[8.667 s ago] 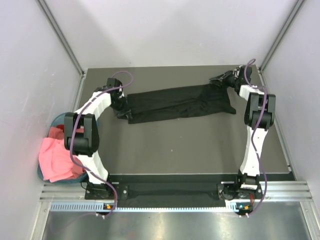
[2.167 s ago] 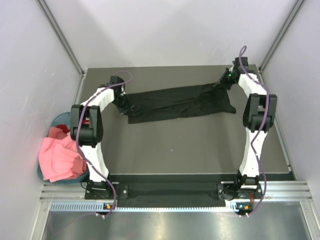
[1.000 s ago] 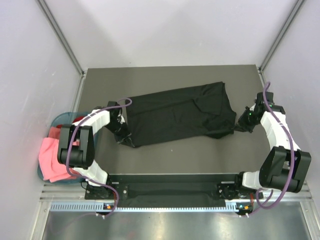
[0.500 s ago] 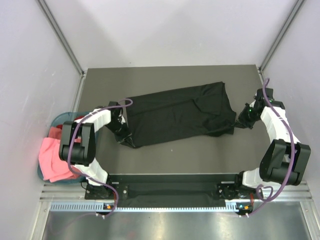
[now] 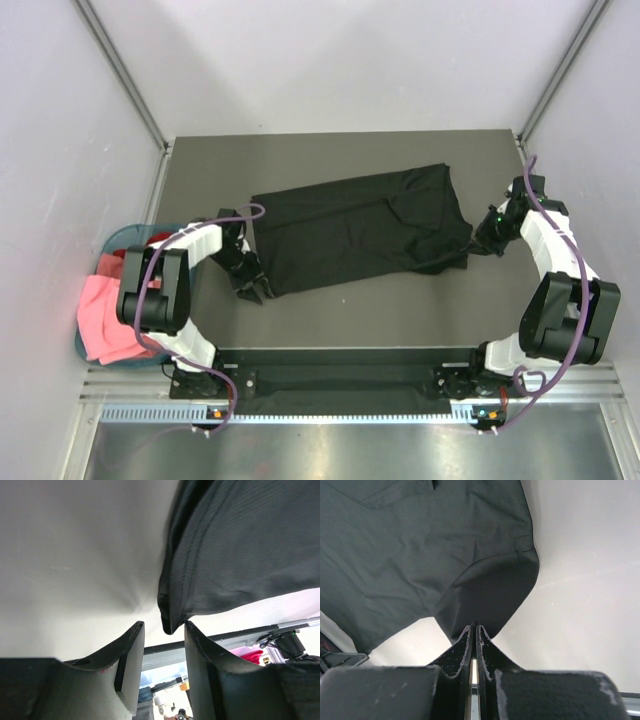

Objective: Fold and stack the t-shirts
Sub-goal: Fold the tshirt

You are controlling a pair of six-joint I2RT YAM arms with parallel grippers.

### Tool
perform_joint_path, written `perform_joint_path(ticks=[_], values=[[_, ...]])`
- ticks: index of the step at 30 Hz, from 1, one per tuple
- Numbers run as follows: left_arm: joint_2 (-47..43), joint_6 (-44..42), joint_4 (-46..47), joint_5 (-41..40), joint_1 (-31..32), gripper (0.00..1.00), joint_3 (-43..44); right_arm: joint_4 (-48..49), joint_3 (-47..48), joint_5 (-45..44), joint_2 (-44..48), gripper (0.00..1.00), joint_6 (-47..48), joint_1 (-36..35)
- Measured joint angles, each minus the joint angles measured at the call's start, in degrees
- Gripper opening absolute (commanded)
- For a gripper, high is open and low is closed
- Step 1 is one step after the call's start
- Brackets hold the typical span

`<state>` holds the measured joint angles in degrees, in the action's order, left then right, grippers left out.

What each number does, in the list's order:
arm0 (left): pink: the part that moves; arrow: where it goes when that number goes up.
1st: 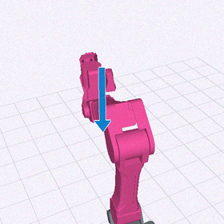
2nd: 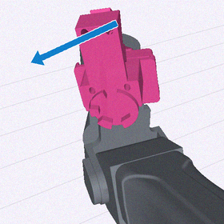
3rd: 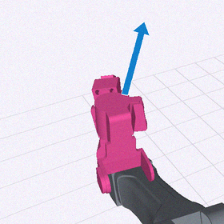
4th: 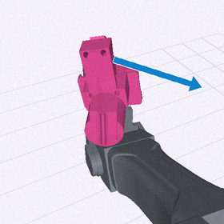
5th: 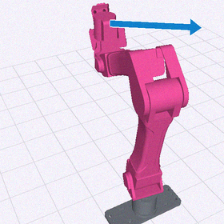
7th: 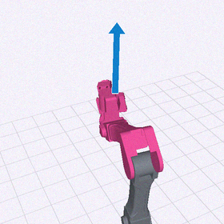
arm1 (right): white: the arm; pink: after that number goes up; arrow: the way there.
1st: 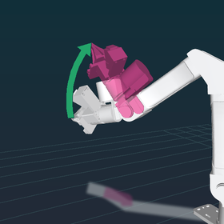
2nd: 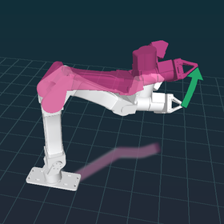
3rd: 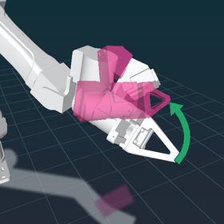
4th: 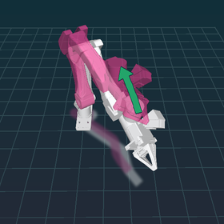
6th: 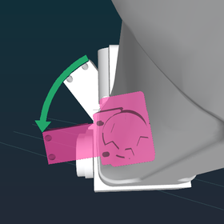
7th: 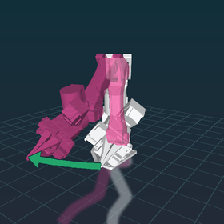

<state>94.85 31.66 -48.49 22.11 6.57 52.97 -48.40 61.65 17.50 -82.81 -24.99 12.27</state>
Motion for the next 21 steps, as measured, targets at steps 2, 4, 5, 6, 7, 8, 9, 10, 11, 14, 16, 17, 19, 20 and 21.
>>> perform_joint_path(ticks=[2, 4, 5, 6, 7, 8, 9, 10, 11, 14, 16, 17, 19, 20, 21], values=[[0.0, 0.2, 0.17, -0.04, 0.26, 0.43, -0.74, 0.02, -0.02, 0.24, -0.2, 0.0, 0.02, 0.0], [0.02, 0.46, 0.44, -0.46, 0.37, 0.41, -1.4, 0.02, 0.0, 0.57, -0.22, 0.0, 0.15, 0.02], [0.02, 0.74, 0.72, -0.79, 0.46, 0.41, -1.79, 0.02, 0.0, 0.68, -0.22, 0.0, 0.24, 0.02], [0.02, 1.03, 0.94, -1.14, 0.5, 0.41, -2.05, 0.02, -0.02, 0.81, -0.22, 0.0, 0.37, 0.0], [0.02, 1.29, 1.22, -1.6, 0.5, 0.41, -2.21, 0.02, -0.02, 0.85, -0.22, 0.0, 0.42, 0.02], [0.02, 1.49, 1.55, -1.99, 0.5, 0.41, -2.27, 0.02, -0.02, 1.01, -0.22, 0.0, 0.44, 0.02], [0.02, 1.7, 2.03, -2.23, 0.5, 0.41, -2.27, 0.02, -0.02, 1.07, -0.22, 0.0, 0.46, 0.0], [0.02, 1.88, 2.49, -2.32, 0.5, 0.4, -2.27, 0.07, -0.02, 1.18, -0.22, 0.0, 0.48, 0.0], [0.02, 2.14, 2.82, -2.36, 0.5, 0.4, -2.27, 0.13, -0.02, 1.27, -0.22, 0.0, 0.48, 0.0], [0.04, 2.8, 3.52, -2.27, 0.5, 0.37, -2.27, 0.46, -0.02, 1.6, -0.22, 0.0, 0.5, 0.02], [0.17, 2.99, 4.04, -2.01, 0.5, 0.31, -2.27, 0.61, -0.02, 1.73, -0.22, 0.0, 0.5, 0.0], [0.31, 3.15, 4.42, -1.75, 0.5, 0.21, -2.25, 0.66, -0.02, 1.81, -0.22, 0.0, 0.52, 0.02], [0.59, 3.39, 5.16, -1.42, 0.5, 0.12, -2.25, 0.7, -0.02, 1.86, -0.22, 0.0, 0.5, 0.0], [0.7, 3.32, 5.44, -1.18, 0.5, 0.05, -2.23, 0.72, -0.02, 1.88, -0.22, 0.0, 0.52, 0.0], [0.81, 3.28, 5.51, -0.92, 0.5, 0.02, -2.23, 0.76, 0.0, 1.86, -0.22, 0.0, 0.52, 0.0]])
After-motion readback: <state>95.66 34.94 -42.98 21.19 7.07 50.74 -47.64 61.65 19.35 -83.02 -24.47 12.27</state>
